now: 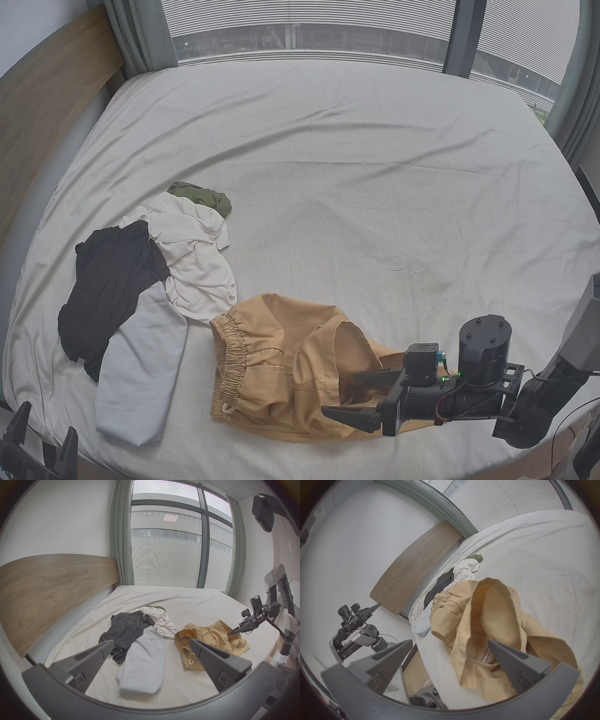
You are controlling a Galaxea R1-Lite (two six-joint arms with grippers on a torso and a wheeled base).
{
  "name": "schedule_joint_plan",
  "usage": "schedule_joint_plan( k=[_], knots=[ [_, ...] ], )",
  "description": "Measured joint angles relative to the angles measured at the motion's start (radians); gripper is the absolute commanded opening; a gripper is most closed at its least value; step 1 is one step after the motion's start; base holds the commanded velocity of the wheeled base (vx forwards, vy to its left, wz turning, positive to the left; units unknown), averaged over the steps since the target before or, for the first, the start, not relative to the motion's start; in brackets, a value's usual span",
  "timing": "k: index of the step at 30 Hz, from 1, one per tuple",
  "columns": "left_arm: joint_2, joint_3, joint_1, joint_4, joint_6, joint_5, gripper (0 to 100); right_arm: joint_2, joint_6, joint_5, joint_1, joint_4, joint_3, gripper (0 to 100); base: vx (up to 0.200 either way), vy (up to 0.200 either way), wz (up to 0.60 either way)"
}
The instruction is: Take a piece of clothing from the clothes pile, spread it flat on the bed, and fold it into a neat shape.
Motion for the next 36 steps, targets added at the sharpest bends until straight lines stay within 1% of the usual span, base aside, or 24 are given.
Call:
schedule_joint_plan(
  k=[12, 19, 26, 30, 31, 36],
  knots=[
    [0.0, 0.0, 0.0, 0.0, -0.001, 0.001, 100, 0.07, 0.001, -0.017, 0.005, 0.009, -0.057, 100, 0.0, 0.0, 0.0],
    [0.0, 0.0, 0.0, 0.0, -0.002, 0.001, 100, 0.108, 0.001, -0.017, 0.04, 0.013, -0.105, 100, 0.0, 0.0, 0.0],
    [0.0, 0.0, 0.0, 0.0, -0.002, 0.001, 100, 0.137, 0.001, -0.017, 0.057, 0.071, -0.161, 100, 0.0, 0.0, 0.0],
    [0.0, 0.0, 0.0, 0.0, -0.002, 0.001, 100, 0.143, 0.001, -0.017, 0.058, 0.077, -0.184, 100, 0.0, 0.0, 0.0],
    [0.0, 0.0, 0.0, 0.0, -0.002, 0.001, 100, 0.145, 0.001, -0.017, 0.058, 0.077, -0.187, 0, 0.0, 0.0, 0.0],
    [0.0, 0.0, 0.0, 0.0, -0.002, 0.001, 100, 0.157, 0.0, -0.02, 0.058, 0.078, -0.191, 0, 0.0, 0.0, 0.0]
  ],
)
